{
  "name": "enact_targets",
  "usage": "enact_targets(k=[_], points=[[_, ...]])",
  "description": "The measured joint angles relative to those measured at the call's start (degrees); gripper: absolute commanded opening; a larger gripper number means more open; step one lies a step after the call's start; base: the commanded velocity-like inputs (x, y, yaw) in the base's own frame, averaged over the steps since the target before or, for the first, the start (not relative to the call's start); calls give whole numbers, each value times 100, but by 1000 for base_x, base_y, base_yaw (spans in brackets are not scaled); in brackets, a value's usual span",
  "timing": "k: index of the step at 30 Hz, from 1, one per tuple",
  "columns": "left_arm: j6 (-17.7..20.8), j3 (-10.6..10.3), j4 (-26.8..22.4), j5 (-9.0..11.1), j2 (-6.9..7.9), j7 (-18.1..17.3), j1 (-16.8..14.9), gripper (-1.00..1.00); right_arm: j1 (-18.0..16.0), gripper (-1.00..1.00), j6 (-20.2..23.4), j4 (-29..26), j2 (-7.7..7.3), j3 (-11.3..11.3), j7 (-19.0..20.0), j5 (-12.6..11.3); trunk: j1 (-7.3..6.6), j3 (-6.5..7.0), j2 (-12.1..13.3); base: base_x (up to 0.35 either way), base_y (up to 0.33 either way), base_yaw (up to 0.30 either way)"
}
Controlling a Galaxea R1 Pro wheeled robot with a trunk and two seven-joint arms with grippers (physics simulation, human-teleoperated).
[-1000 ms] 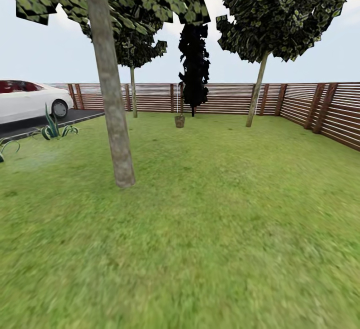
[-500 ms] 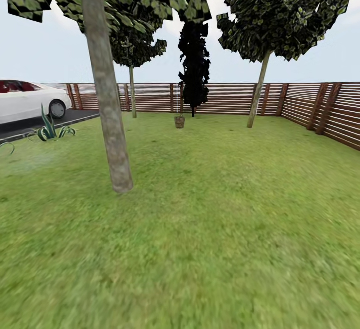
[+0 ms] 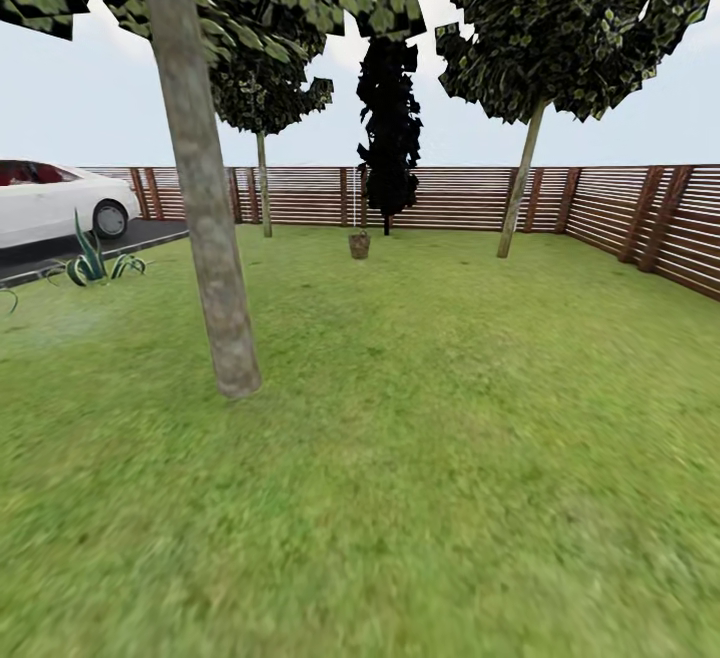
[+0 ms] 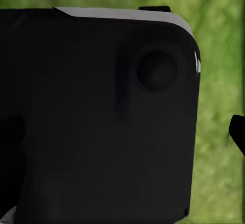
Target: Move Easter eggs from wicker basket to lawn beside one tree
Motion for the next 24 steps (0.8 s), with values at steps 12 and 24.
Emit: enact_targets(k=[12, 24], points=[[0, 7, 1, 0, 0, 0, 0, 100, 2, 100, -1, 0, 0, 0, 0, 0, 0, 0, 0, 311, -137, 0], [0, 8, 0, 5, -1, 0, 0, 100, 3, 100, 1, 0, 0, 0, 1, 0, 1, 0, 0, 269, -191, 0]])
